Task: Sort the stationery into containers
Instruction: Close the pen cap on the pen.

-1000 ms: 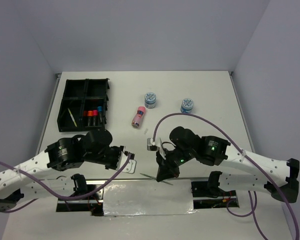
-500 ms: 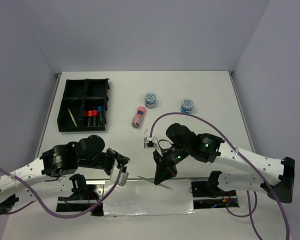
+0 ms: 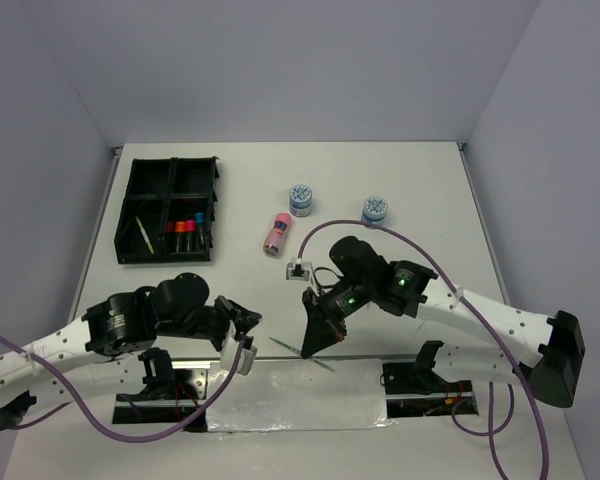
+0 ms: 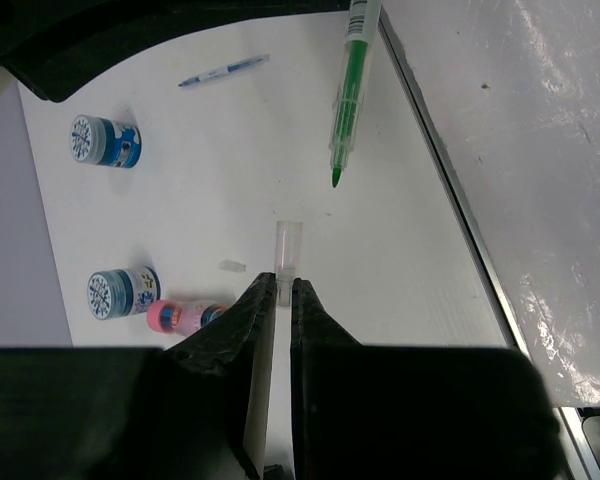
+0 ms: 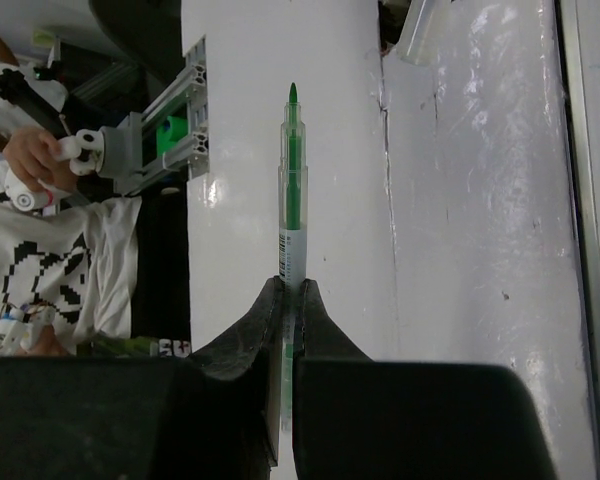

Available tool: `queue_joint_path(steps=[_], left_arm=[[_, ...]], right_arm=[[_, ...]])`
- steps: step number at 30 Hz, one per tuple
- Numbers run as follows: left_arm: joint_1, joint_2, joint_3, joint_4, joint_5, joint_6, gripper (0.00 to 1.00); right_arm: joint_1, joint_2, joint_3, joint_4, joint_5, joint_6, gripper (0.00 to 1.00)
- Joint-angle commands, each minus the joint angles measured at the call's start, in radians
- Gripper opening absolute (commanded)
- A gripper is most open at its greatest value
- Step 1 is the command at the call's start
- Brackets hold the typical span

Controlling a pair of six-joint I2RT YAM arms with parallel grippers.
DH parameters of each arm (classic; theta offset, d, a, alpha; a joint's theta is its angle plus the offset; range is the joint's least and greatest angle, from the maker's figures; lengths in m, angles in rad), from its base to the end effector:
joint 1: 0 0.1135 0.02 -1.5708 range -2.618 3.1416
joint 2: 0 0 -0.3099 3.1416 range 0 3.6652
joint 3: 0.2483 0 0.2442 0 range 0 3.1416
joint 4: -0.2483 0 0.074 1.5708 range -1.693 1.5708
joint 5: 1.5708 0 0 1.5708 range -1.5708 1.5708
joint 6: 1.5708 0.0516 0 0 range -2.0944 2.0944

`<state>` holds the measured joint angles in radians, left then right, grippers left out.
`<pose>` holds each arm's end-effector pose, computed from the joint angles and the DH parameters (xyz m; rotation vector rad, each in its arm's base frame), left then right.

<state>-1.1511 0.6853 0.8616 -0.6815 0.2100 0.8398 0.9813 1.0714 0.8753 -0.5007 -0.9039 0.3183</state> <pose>0.0356 -0.1062 0.3500 1.8201 1.0259 -0.4077 0.0756 0.1860 0.3303 -1.3290 2.1459 1.6472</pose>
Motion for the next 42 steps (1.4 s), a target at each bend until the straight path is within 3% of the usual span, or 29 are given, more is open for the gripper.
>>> queue_joint_path(steps=[1,42], left_arm=[[-0.006,-0.004,0.017,0.051,0.031,0.028,0.00],[-0.006,-0.055,-0.016,0.072,0.019,0.024,0.00]], right_arm=[[-0.016,0.010,0.001,0.073,-0.041,0.018,0.00],[-0.093,0.033,-0.035,0.111,-0.066,-0.012,0.00]])
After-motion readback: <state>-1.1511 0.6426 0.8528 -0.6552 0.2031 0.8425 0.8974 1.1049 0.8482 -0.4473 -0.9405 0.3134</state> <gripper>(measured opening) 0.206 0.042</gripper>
